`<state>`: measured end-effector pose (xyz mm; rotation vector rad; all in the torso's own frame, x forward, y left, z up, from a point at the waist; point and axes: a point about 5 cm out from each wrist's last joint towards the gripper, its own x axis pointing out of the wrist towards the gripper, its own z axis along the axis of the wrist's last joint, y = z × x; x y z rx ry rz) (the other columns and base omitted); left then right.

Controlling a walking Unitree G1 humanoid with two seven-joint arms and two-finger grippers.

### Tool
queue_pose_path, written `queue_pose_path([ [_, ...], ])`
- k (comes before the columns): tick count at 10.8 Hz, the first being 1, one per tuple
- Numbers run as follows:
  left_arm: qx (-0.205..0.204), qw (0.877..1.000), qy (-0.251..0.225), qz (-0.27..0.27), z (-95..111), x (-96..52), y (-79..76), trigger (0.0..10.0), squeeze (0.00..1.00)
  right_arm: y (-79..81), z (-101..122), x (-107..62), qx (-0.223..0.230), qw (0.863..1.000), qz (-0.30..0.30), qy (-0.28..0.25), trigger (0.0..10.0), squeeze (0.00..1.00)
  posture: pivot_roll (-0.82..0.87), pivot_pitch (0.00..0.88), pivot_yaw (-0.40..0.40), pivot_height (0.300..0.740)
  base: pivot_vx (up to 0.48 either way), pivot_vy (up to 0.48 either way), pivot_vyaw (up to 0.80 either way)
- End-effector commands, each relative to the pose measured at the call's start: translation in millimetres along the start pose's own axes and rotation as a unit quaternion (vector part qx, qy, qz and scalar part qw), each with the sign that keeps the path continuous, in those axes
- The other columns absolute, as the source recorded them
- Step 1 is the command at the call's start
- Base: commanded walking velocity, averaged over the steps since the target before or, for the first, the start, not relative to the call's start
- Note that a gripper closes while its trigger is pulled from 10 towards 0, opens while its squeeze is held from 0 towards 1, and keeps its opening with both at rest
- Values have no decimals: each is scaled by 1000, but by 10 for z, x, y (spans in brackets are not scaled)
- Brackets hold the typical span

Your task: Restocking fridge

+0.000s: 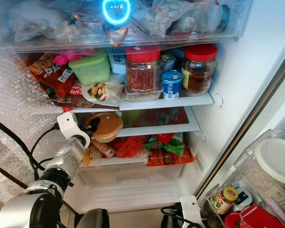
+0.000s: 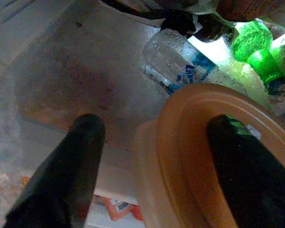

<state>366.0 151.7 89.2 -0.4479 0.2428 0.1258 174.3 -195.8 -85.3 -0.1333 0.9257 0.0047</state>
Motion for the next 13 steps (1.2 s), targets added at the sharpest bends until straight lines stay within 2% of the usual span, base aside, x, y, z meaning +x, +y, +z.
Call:
queue_pose_path([
  [1, -16, 1000, 9, 6, -38, -3, 18, 0, 0, 22, -81, -15, 3, 1000, 3, 15, 10000, 0, -5, 0, 22, 629, 0, 0, 0],
  [3, -38, 999, 2, 7, -19, 0, 43, 0, 0, 20, -77, -14, 2, 1000, 3, 15, 10000, 0, -7, 0, 21, 629, 0, 0, 0],
  [6, -102, 995, 0, 14, -7, 4, 74, 0, 0, 18, -71, -12, 0, 1000, 2, 14, 10000, 0, -9, 0, 20, 629, 0, 0, 0],
  [7, -150, 988, -16, 19, 33, 6, 98, 0, 0, 19, -64, -11, -2, 1000, 3, 13, 10000, 0, -8, 0, 20, 629, 0, 0, 0],
  [9, -185, 981, -54, 36, 111, 0, 142, 0, 0, 18, -54, -9, -6, 1000, 4, 11, 10000, 0, -9, 0, 20, 629, 0, 0, 0],
  [11, -198, 974, -99, 57, 178, -18, 181, 0, 0, 17, -48, -8, -9, 1000, 5, 10, 10000, 0, -8, 0, 19, 629, 0, 0, 0],
  [12, -199, 973, -105, 58, 187, -18, 172, 0, 0, 17, -46, -7, -10, 1000, 6, 10, 10000, 0, -9, 0, 19, 629, 0, 0, 0],
  [13, -200, 972, -107, 52, 191, -9, 125, 2392, 0, 16, -45, -7, -12, 1000, 6, 10, 10000, 0, -10, 0, 20, 629, 0, 0, 0],
])
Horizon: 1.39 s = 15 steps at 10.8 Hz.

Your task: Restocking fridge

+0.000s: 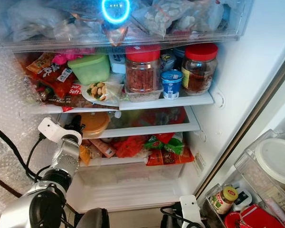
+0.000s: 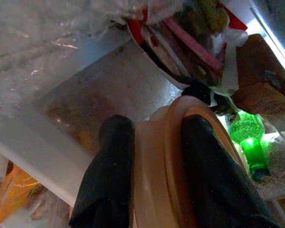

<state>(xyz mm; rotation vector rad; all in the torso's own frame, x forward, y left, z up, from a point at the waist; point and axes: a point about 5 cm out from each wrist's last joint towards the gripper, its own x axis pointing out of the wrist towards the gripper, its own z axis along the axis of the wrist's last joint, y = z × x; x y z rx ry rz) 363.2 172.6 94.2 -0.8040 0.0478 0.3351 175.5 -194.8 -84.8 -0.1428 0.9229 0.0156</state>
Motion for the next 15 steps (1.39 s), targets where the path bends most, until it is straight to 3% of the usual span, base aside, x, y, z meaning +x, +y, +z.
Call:
queue_pose_path([
  [1, -8, 1000, -8, -10, 24, 21, -93, 8039, 0, 10, -59, -11, -6, 1000, 4, 11, 10000, 0, -11, 0, 20, 629, 0, 0, 0],
  [2, -20, 1000, -7, -4, 12, 25, -111, 10000, 0, 11, -60, -11, -6, 1000, 5, 11, 10000, 0, -11, 0, 21, 629, 0, 0, 0],
  [4, -63, 997, 34, 22, -63, 36, -79, 10000, 0, 15, -64, -12, -7, 1000, 5, 11, 10000, 0, -11, 0, 23, 629, 0, 0, 0],
  [7, -168, 985, 18, 45, 10, 76, -87, 10000, 0, 11, -64, -13, -4, 1000, 2, 9, 10000, 0, -11, 0, 24, 629, 0, 0, 0],
  [9, -202, 977, 7, 63, 47, 93, -88, 10000, 0, 7, -61, -14, -4, 1000, 0, 8, 10000, 0, -13, 0, 23, 629, 0, 0, 0],
  [10, -185, 981, 13, 53, 44, 102, -144, 10000, 0, 8, -62, -14, -4, 1000, 0, 8, 10000, 0, -17, 0, 25, 629, 0, 0, 0],
  [12, -111, 993, 35, -8, 7, 108, -333, 10000, 0, 9, -67, -15, -1, 1000, -2, 8, 10000, 0, -17, 0, 27, 629, 0, 0, 0],
  [13, -111, 993, 31, -20, 21, 112, -356, 10000, 0, 12, -68, -15, 0, 1000, -2, 8, 10000, 0, -15, 0, 28, 629, 0, 0, 0],
  [14, -115, 993, 24, -13, 47, 120, -330, 10000, 663, 14, -69, -16, 0, 1000, -2, 8, 10000, 0, -14, 0, 28, 629, 0, 0, 0],
  [15, -116, 993, 23, -11, 52, 121, -322, 10000, 996, 15, -69, -15, 0, 1000, -2, 8, 10000, 0, -15, 0, 28, 629, 0, 0, 0],
])
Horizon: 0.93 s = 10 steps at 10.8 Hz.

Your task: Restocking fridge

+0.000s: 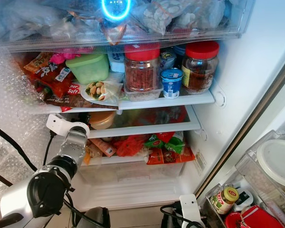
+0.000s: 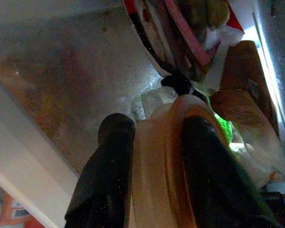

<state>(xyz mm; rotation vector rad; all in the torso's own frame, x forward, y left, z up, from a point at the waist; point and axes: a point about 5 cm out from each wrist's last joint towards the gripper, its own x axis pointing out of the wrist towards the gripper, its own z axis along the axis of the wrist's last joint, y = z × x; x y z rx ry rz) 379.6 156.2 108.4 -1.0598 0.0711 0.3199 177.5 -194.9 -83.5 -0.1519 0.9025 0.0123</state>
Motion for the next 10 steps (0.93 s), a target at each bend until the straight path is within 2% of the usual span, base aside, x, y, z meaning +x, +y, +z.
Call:
queue_pose_path([
  [1, 5, 1000, -11, -12, 72, 28, -76, 10000, 1000, 19, -93, -19, 3, 1000, 2, 18, 10000, 0, -16, 0, 28, 629, 0, 0, 0],
  [6, 9, 1000, -20, 3, 111, 17, 49, 10000, 1000, 16, -88, -18, 2, 1000, 3, 17, 10000, 0, -16, 0, 26, 629, 0, 0, 0],
  [7, 18, 1000, -20, -3, 114, 16, 42, 10000, 0, 14, -87, -18, 3, 1000, 2, 17, 10000, 0, -15, 0, 26, 629, 0, 0, 0],
  [10, 53, 998, -26, -11, 165, 16, 70, 10000, 0, 14, -83, -16, 2, 1000, 3, 16, 10000, 0, -7, 0, 23, 629, 0, 0, 0],
])
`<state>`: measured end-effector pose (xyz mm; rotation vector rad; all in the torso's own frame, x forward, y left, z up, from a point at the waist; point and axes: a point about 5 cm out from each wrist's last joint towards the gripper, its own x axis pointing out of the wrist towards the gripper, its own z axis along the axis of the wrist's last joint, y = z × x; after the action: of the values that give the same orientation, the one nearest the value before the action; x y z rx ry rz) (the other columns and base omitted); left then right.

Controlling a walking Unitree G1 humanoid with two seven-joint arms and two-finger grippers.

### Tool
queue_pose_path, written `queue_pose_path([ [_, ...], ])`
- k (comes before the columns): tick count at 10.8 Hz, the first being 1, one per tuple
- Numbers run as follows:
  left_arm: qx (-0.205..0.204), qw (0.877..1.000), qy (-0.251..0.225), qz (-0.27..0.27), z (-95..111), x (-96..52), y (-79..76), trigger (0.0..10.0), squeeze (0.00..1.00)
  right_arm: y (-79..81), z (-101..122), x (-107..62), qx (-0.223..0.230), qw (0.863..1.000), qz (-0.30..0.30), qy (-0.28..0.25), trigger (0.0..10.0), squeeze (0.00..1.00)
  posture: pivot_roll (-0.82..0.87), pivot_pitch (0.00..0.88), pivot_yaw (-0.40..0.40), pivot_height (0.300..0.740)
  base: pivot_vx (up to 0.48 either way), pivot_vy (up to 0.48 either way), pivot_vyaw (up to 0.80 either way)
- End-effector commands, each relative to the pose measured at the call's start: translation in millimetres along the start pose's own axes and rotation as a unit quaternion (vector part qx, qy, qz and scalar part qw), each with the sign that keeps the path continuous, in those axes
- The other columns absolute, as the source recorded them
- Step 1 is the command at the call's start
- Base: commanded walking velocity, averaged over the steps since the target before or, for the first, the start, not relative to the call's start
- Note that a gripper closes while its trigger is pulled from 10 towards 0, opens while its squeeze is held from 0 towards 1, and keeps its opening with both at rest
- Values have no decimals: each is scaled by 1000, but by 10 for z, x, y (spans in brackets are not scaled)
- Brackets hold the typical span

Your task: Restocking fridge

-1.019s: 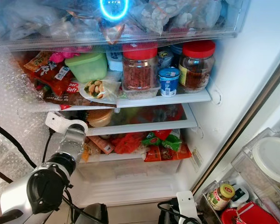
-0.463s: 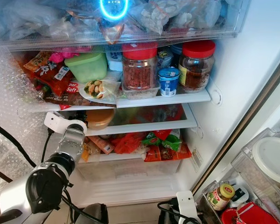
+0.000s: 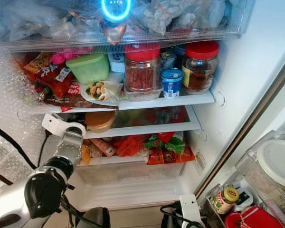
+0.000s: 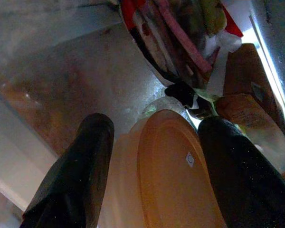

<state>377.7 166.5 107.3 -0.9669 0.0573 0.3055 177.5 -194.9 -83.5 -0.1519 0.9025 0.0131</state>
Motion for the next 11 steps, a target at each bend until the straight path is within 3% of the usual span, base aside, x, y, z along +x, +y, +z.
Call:
queue_pose_path([
  [1, 26, 999, -17, -4, 76, 4, 26, 10000, 0, 14, -81, -16, 3, 1000, 2, 16, 10000, 0, -8, 0, 24, 629, 0, 0, 0],
  [3, 71, 997, -25, -17, 86, -11, 30, 10000, 0, 14, -74, -14, 2, 1000, 3, 15, 10000, 0, -6, 0, 24, 629, 0, 0, 0],
  [9, 143, 987, -41, -62, 26, -115, 47, 10000, 0, 19, -58, -10, 3, 1000, 3, 12, 10000, 0, -1, 0, 25, 629, 0, 0, 0],
  [11, 191, 976, -47, -92, -31, -192, 39, 10000, 0, 20, -58, -10, 3, 1000, 2, 12, 10000, 0, -2, 0, 26, 629, 0, 0, 0],
])
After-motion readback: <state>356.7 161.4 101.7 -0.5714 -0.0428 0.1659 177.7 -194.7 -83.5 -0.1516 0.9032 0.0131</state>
